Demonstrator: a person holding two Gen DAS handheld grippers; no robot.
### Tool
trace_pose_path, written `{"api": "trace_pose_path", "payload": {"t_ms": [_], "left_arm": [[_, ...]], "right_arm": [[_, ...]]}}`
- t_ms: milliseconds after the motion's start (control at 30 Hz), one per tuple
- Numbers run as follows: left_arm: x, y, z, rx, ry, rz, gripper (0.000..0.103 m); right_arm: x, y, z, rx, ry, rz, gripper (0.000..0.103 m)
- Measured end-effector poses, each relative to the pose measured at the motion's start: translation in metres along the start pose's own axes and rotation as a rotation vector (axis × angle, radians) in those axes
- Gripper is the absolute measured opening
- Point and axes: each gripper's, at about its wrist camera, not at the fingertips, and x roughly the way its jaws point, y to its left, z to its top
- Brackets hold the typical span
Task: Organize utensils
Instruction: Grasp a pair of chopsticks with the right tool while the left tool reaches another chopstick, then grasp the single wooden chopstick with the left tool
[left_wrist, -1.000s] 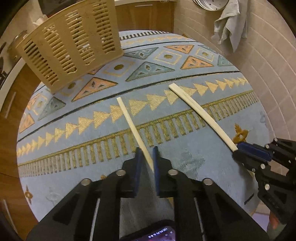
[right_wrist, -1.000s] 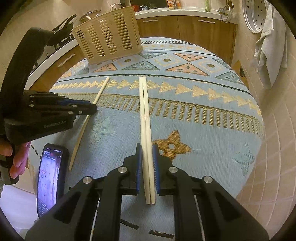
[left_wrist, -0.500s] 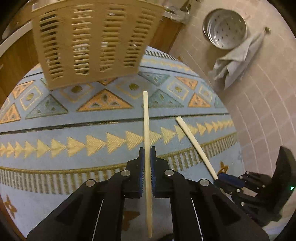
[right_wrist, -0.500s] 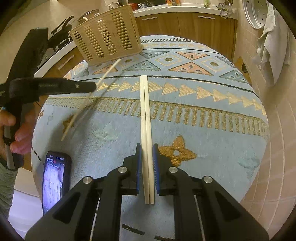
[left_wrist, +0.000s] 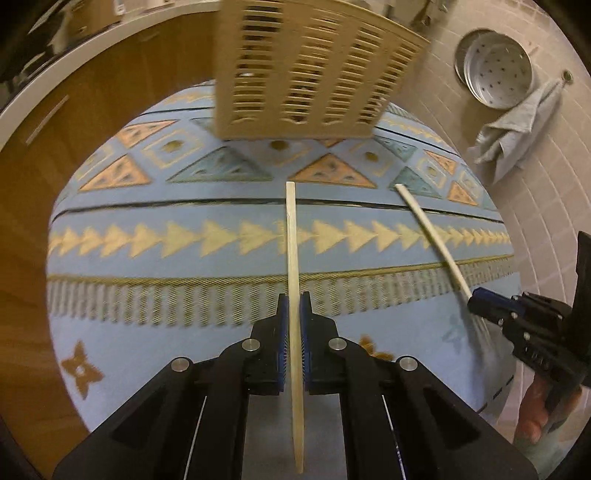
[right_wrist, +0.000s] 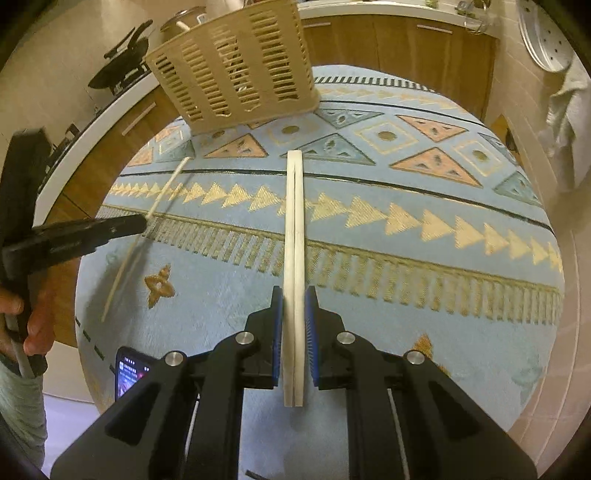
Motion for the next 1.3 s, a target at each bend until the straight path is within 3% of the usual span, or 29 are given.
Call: {"api": "trace_pose_path", "payload": {"t_ms": [67, 233, 300, 433, 533, 633, 833, 967, 1067, 1200, 1300], "left_arm": [[-0.004, 0.011, -0.003, -0.015, -0.012, 0.003, 0.004], [0.004, 0.023, -0.003, 0.003, 0.047, -0.04, 0.006], [0.004, 0.021, -0.002, 0.032, 0.052, -0.065, 0.006], [0.008, 0.029, 0.003, -0.006, 0.08, -0.143, 0.015], [0.012, 0.027, 0.011, 0.02, 0.092, -0.141, 0.028], [0.014, 0.022, 0.016, 0.035, 0.107, -0.139, 0.028], [0.02, 0.018, 0.026, 0.062, 0.129, -0.115, 0.027], [0.022, 0.01, 0.029, 0.125, 0.163, -0.071, 0.027], [0.021, 0.01, 0.024, 0.152, 0.173, -0.068, 0.027], [0.021, 0.009, 0.024, 0.177, 0.202, -0.072, 0.027], [0.024, 0.001, 0.026, 0.214, 0.228, -0.043, 0.027]], "right_arm": [[0.004, -0.002, 0.002, 0.016, 0.031, 0.02, 0.012], [0.007, -0.013, 0.01, 0.082, 0.108, 0.081, 0.03], [0.008, -0.012, 0.017, 0.081, 0.128, 0.054, 0.03], [0.016, -0.008, 0.039, 0.087, 0.187, -0.002, 0.03], [0.025, 0.002, 0.057, 0.05, 0.213, -0.077, 0.03], [0.039, 0.011, 0.068, 0.028, 0.28, -0.098, 0.03], [0.052, 0.038, 0.075, -0.083, 0.315, -0.215, 0.03], [0.055, 0.039, 0.081, -0.079, 0.348, -0.203, 0.029], [0.056, 0.038, 0.084, -0.091, 0.373, -0.163, 0.023], [0.06, 0.041, 0.093, -0.142, 0.395, -0.175, 0.022], [0.063, 0.045, 0.098, -0.169, 0.416, -0.175, 0.016]]}}
